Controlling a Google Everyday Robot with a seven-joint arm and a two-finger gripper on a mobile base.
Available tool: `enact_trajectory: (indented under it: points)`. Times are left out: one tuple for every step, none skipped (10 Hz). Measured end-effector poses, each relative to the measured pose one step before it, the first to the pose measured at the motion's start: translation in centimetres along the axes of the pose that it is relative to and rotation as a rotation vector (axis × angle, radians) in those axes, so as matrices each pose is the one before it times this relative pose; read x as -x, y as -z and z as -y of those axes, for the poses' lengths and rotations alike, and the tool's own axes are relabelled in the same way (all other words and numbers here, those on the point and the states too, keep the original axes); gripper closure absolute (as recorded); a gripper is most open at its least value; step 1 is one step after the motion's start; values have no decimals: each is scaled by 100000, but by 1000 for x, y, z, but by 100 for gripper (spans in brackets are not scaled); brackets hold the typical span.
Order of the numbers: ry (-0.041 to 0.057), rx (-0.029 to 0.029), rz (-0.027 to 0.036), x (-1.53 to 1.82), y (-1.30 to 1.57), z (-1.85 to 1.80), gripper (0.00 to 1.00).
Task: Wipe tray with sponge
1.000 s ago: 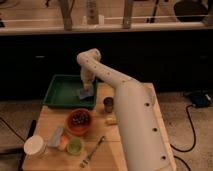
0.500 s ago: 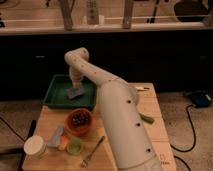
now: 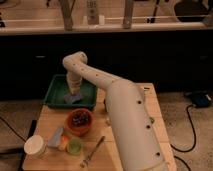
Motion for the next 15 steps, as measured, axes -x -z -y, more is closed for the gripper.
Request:
enact_trajectory:
  points:
    - [-1948,518,-723,-1230,243,-831,100]
    - [-2875,496,-1161,-1600,291,-947,100]
    - [-3584,-182,-1293,-1687,343,-385,100]
    - [-3458,-834,-1285,-1670,302,391,100]
    - [-2015,-18,-634,-776,124,608,100]
    - [-875,-293,-863,-509,28,1081,100]
    - [-124,-128,-193,-2,0,700,100]
    - [-34,228,-321,159,-79,558,100]
    - [321,-487,351,837,-151,943,100]
    - [667,-452,519,969,-213,960,100]
    - [176,-91,-165,55,3,343,100]
    - [-19,373,-139,-105,64,-102,100]
    - [-297,-31,-253,-303,33,-49,100]
    - [256,124,55,186,-80,0,100]
    - [93,-32,52,84,-10,27,100]
